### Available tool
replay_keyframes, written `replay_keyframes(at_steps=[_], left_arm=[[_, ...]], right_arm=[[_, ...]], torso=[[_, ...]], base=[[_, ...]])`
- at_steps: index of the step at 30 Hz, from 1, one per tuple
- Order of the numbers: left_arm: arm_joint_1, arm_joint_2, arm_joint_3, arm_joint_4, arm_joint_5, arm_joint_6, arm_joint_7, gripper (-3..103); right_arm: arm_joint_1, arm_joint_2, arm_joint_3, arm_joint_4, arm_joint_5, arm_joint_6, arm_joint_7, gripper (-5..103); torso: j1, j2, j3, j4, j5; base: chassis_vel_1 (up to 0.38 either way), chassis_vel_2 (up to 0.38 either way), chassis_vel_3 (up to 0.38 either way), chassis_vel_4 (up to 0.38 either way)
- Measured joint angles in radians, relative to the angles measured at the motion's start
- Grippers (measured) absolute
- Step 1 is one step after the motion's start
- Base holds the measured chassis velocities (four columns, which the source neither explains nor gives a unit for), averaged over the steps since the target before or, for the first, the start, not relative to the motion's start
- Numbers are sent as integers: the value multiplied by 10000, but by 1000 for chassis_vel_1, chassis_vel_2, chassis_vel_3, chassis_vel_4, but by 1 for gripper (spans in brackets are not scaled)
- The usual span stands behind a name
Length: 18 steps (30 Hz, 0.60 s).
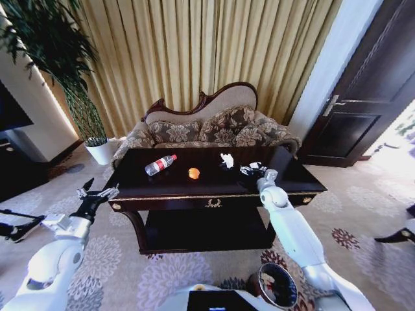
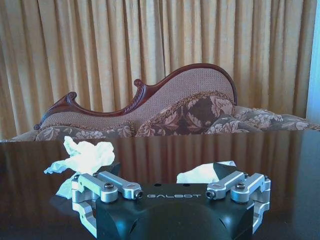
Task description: Move to the front of the table and place the trash on the table into the trash bin.
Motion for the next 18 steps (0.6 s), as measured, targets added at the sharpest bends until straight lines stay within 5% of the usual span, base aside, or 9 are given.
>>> replay_keyframes(at_steps=[18], left_arm=[[125,-93,-62,9,50,-198,107,100]], right_arm=[[-29,91,-61,-149,-179,139,-5,100]], torso=[[0,0,0,0,-1]], base=[[0,0,0,0]])
